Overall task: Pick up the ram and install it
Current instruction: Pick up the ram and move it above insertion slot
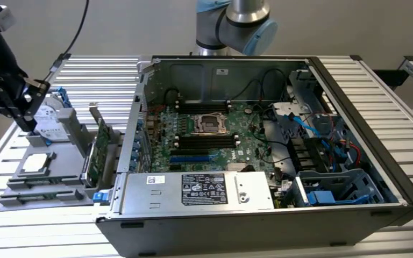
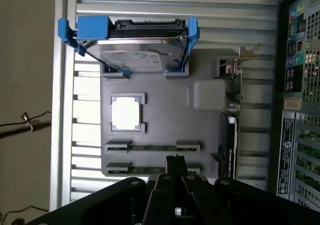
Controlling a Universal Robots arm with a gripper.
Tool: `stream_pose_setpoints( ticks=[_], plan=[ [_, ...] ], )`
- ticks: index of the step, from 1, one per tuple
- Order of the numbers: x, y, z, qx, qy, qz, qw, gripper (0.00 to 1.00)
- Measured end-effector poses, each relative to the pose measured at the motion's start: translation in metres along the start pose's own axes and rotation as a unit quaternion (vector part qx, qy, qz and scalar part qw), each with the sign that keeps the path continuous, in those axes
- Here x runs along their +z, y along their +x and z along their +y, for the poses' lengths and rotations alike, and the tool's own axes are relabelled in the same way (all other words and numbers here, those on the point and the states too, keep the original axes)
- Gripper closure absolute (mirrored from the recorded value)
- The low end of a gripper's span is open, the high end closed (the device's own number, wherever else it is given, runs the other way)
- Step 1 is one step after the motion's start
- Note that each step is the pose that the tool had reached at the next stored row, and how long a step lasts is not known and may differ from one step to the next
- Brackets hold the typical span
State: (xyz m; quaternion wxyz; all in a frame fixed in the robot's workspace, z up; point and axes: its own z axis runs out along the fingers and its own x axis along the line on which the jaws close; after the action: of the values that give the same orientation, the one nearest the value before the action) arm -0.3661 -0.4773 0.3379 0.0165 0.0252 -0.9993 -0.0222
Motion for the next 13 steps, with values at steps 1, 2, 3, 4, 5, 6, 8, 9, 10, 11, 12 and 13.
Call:
stream_pose_setpoints(
  ticks=[1, 2, 3, 4, 5, 6, 8, 9, 10, 11, 12, 13],
  plan=[
    [0.0005, 0.0000, 0.0000, -0.009, 0.0003, 0.0004, 1.0000, 0.89],
    [0.0010, 0.0000, 0.0000, -0.018, 0.0005, 0.0008, 0.9998, 0.89],
    [0.0014, 0.0000, -0.0001, -0.027, 0.0008, 0.0012, 0.9996, 0.89],
    [0.0019, -0.0001, -0.0001, -0.036, 0.0011, 0.0016, 0.9994, 0.89],
    [0.0023, -0.0001, -0.0001, -0.045, 0.0014, 0.0021, 0.9990, 0.89],
    [0.0029, -0.0001, -0.0001, -0.054, 0.0017, 0.0024, 0.9985, 0.89],
    [0.0037, -0.0001, -0.0002, -0.072, 0.0023, 0.0033, 0.9974, 0.89],
    [0.0043, -0.0002, -0.0002, -0.082, 0.0026, 0.0037, 0.9966, 0.89],
    [0.0048, -0.0002, -0.0002, -0.091, 0.0028, 0.0041, 0.9959, 0.89],
    [0.0053, -0.0002, -0.0003, -0.100, 0.0031, 0.0045, 0.9950, 0.89],
    [0.0057, -0.0002, -0.0003, -0.109, 0.0034, 0.0049, 0.9941, 0.89],
    [0.0062, -0.0002, -0.0003, -0.118, 0.0037, 0.0054, 0.9930, 0.89]
  ],
)
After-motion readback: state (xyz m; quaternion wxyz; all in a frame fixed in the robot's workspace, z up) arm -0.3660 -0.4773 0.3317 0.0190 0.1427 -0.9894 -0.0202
